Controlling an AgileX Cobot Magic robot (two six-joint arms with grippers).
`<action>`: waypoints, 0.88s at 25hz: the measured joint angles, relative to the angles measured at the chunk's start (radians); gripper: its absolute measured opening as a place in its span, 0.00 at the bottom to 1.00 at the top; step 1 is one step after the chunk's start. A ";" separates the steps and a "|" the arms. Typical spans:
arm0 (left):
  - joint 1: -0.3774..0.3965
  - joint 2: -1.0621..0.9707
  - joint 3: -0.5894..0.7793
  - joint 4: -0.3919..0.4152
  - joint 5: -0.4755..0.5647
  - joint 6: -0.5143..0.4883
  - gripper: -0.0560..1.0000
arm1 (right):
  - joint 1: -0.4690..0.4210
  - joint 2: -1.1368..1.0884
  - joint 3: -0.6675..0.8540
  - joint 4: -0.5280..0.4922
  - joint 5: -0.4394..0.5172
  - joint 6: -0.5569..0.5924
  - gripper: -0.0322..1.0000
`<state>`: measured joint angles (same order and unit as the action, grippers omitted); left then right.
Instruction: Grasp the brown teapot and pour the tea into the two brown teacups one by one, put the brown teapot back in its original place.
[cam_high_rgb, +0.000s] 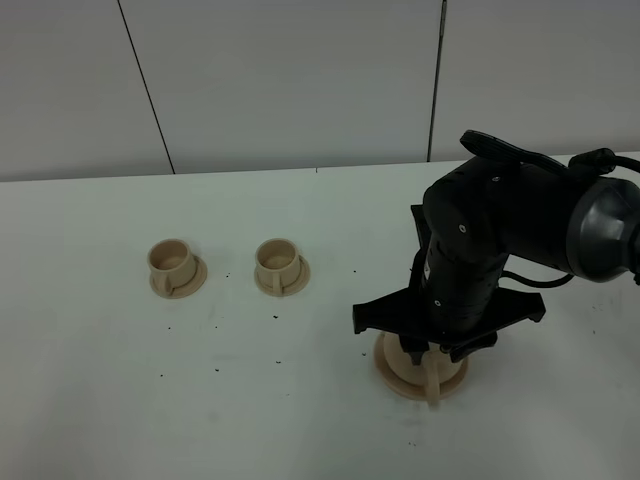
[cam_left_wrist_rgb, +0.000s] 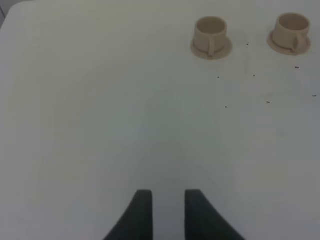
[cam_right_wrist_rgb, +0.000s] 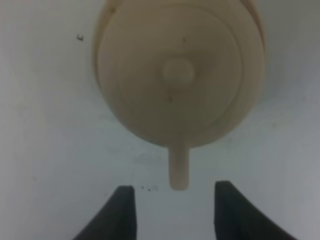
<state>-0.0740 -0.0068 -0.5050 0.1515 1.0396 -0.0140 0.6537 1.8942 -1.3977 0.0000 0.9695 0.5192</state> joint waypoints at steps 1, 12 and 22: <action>0.000 0.000 0.000 0.000 0.000 0.000 0.27 | 0.000 0.000 0.000 0.000 -0.002 -0.003 0.37; 0.000 0.000 0.000 0.000 0.000 -0.001 0.27 | 0.000 -0.013 0.074 0.025 -0.056 -0.043 0.38; 0.000 0.000 0.000 0.000 0.000 -0.001 0.27 | 0.000 -0.051 0.085 -0.035 -0.058 -0.069 0.38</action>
<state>-0.0740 -0.0068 -0.5050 0.1515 1.0393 -0.0149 0.6541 1.8430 -1.3130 -0.0348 0.9112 0.4498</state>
